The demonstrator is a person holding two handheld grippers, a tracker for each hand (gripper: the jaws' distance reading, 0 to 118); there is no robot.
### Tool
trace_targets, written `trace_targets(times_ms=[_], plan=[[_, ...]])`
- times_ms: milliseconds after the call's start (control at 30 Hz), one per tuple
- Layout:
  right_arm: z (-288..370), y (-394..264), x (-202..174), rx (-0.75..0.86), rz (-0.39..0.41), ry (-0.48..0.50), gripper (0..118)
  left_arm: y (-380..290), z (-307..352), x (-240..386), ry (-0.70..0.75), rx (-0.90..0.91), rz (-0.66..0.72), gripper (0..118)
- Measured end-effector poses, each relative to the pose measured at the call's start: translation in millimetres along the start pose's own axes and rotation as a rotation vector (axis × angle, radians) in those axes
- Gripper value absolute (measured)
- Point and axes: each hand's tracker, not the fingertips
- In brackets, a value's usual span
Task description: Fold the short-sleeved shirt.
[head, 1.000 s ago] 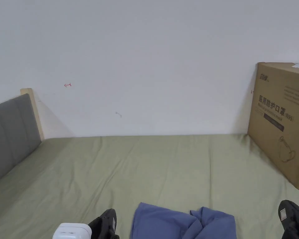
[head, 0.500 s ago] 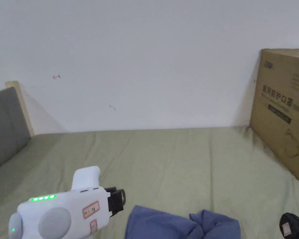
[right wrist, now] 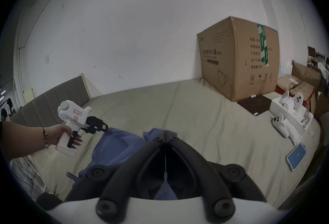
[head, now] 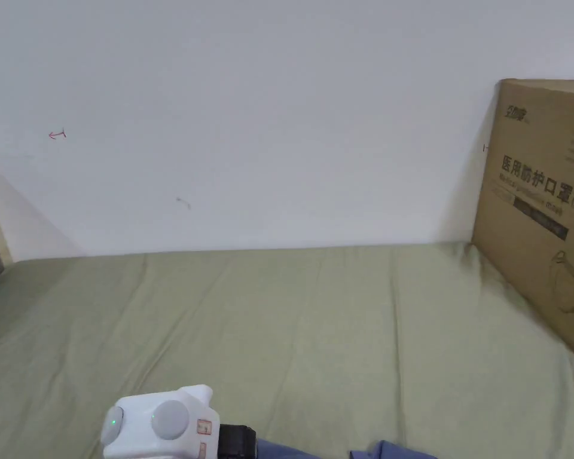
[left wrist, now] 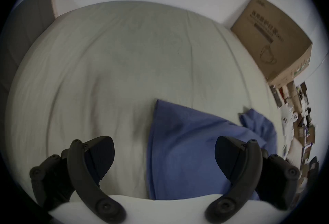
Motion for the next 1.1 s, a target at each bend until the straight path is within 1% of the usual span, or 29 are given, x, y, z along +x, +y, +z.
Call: trace_targets(times_ms=[33,67,100,133,167,200,267,300,367,400,433,467,500,533,567,600,667,700,733,767,800,833,867,900,933,967,1000,1033,1100], plan=[[-2,-2,2,-0.008,-0.006,-0.004,0,-2,-8,1,-0.012,0.014,0.009,99],[-5,-4,3,-0.013,-0.010,-0.013,0,-6,-11,3,-0.074,0.041,0.022,70],[-7,-5,4,-0.020,-0.013,-0.023,0,-10,-10,7,-0.126,0.064,0.033,34],[-9,-5,6,-0.025,-0.018,-0.025,0,-14,-8,11,-0.106,0.062,0.030,5],[-12,-4,8,-0.031,-0.027,-0.022,0,-23,-1,23,-0.024,0.103,0.003,4],[-16,-1,9,-0.038,-0.032,-0.016,0,-34,9,29,-0.024,0.153,-0.015,4],[-28,8,12,-0.061,-0.033,0.013,0,-46,23,33,-0.268,0.134,-0.010,4],[-37,15,14,-0.086,-0.042,0.046,0,-56,34,38,-0.296,0.144,-0.034,4],[-59,30,17,-0.133,-0.086,0.108,0,-78,66,45,-0.154,0.270,-0.120,4],[-76,39,18,-0.189,-0.083,0.122,1,-84,81,42,-0.151,0.330,-0.123,4],[-94,46,20,-0.232,-0.096,0.120,21,-92,97,39,-0.173,0.367,-0.117,4],[-117,54,22,-0.315,-0.103,0.131,62,-99,110,34,-0.204,0.391,-0.097,4],[-143,58,25,-0.429,-0.139,0.116,107,-105,123,30,-0.211,0.413,-0.080,4],[-158,56,33,-0.404,-0.212,0.096,117,-108,133,25,-0.214,0.420,-0.075,4],[-186,63,39,-0.487,-0.179,0.151,117,-113,143,22,-0.208,0.421,-0.069,4],[-209,65,45,-0.545,-0.213,0.127,117,-117,151,18,-0.205,0.427,-0.060,4],[-248,64,54,-0.646,-0.187,0.047,116,-120,162,13,-0.215,0.418,-0.043,4],[-268,52,46,-0.722,-0.185,0.036,116,-123,167,10,-0.217,0.416,-0.037,4],[-283,45,47,-0.832,-0.175,0.042,110,-125,171,8,-0.218,0.415,-0.032,4],[-293,34,50,-0.925,-0.192,0.066,95,-126,174,6,-0.214,0.410,-0.032,4],[-297,25,52,-0.992,-0.216,0.091,59,-126,177,5,-0.203,0.408,-0.039,4],[-294,21,49,-0.999,-0.258,0.113,4,-126,181,3,-0.190,0.401,-0.051,4],[-285,21,45,-0.977,-0.287,0.122,4,-126,185,1,-0.185,0.397,-0.052,4],[-268,28,42,-0.897,-0.274,0.122,4,-126,191,-3,-0.181,0.393,-0.045,4],[-256,37,41,-0.857,-0.253,0.175,4,-126,197,-7,-0.181,0.394,-0.034,4],[-243,55,37,-0.854,-0.224,0.219,4,-125,204,-12,-0.181,0.398,-0.019,4],[-225,74,35,-0.816,-0.173,0.218,4,-123,214,-18,-0.175,0.407,-0.007,4],[-209,89,37,-0.773,-0.133,0.188,4,-121,223,-22,-0.157,0.421,-0.002,4],[-174,127,44,-0.696,-0.090,0.168,4,-114,252,-30,-0.082,0.470,-0.039,4]])
